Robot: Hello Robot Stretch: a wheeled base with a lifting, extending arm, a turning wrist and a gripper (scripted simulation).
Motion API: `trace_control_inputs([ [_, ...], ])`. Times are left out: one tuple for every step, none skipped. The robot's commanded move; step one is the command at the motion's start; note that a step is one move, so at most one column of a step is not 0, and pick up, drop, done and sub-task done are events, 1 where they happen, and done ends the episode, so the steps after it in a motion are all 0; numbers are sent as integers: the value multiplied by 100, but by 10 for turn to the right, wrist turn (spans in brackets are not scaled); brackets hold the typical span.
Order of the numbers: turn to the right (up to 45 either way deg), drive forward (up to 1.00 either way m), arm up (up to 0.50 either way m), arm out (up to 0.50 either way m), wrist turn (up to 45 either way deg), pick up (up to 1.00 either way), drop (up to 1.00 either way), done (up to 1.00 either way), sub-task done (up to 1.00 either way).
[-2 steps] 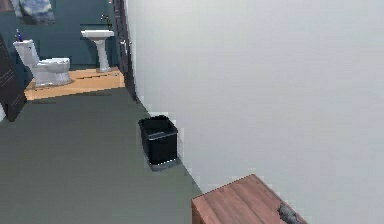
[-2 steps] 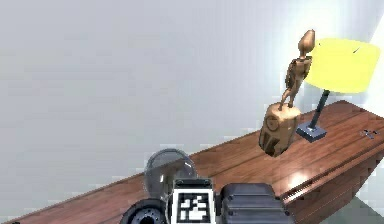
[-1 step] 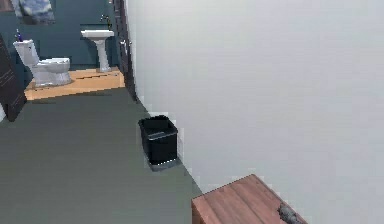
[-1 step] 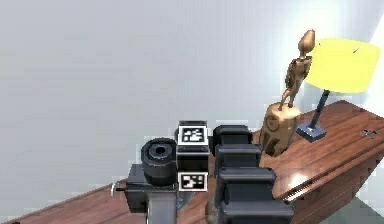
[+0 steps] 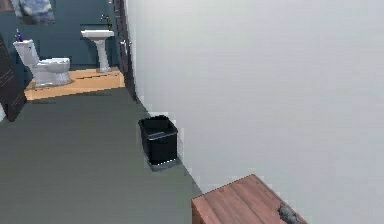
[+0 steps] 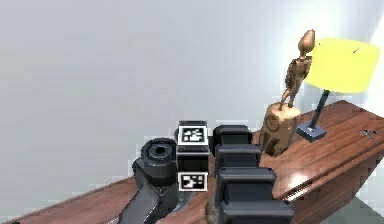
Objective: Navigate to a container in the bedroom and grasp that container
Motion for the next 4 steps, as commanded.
trace_control_inputs([
  [0, 0, 0, 0, 450, 0, 0, 0, 0],
  [0, 0, 0, 0, 450, 0, 0, 0, 0],
  [0, 0, 0, 0, 330, 0, 0, 0, 0],
  [0, 0, -30, 0, 0, 0, 0, 0, 0],
])
